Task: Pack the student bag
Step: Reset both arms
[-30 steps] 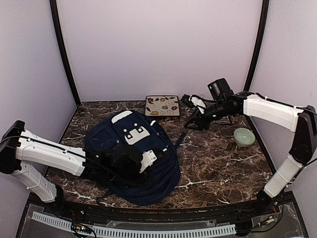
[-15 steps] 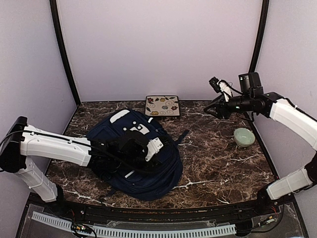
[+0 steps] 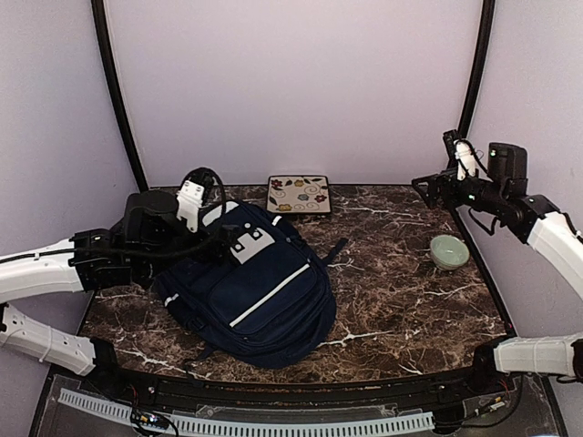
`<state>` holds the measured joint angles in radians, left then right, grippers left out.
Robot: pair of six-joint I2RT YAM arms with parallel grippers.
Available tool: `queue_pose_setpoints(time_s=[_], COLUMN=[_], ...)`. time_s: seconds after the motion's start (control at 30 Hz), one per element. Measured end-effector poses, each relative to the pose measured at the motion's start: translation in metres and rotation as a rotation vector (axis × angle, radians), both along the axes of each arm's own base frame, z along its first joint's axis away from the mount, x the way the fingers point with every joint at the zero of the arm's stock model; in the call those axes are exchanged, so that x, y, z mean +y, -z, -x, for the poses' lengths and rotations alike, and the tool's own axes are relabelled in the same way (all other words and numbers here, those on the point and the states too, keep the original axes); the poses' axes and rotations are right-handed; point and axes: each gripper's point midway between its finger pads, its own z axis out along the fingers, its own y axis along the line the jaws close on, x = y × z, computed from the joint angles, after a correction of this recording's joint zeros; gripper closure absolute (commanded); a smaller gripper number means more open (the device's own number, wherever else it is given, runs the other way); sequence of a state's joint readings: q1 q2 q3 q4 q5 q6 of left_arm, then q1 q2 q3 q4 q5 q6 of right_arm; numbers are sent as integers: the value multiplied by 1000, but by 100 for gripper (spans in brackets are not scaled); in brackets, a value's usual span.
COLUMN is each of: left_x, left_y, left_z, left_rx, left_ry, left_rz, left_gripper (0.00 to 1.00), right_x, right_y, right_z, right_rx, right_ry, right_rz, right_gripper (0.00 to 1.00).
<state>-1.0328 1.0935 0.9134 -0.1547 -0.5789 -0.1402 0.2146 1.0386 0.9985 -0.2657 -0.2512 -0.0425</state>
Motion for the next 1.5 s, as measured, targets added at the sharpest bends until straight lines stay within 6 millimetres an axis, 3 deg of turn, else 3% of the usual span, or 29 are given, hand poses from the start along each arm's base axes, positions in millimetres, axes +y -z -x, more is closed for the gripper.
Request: queue_pose_setpoints(time_s=[0.1, 0.2, 0.4, 0.5, 0.7, 1.1, 1.33, 1.5], left_x=[46, 77, 108, 113, 118, 105, 102, 103], left_y=[2, 10, 24, 26, 18, 33, 33, 28], left_z=[-7, -10, -8, -4, -2, -7, -5, -3], left_rx=[-70, -107, -129, -137, -168, -145, -143, -156], left_ry=[-127, -200, -270, -271, -277, -244, -212, -212], left_rz=[7, -4, -16, -4, 27, -17, -1, 10], left_gripper=[1, 1, 1, 1, 1, 1, 1, 1], right_x=[-15, -20, -29, -29, -28, -27, -26, -26], right_y=[26, 40, 32, 36, 63, 62, 79, 80], right_z=[-7, -9, -19, -25, -27, -27, -28, -29], right_rx=[47, 91, 63, 54, 105, 101, 136, 139], right_ry=[67, 100, 138, 135, 128, 122, 124, 124], right_rz=[-36, -68, -112, -118, -112, -115, -109, -108], right_gripper=[0, 0, 0, 0, 0, 0, 0, 0])
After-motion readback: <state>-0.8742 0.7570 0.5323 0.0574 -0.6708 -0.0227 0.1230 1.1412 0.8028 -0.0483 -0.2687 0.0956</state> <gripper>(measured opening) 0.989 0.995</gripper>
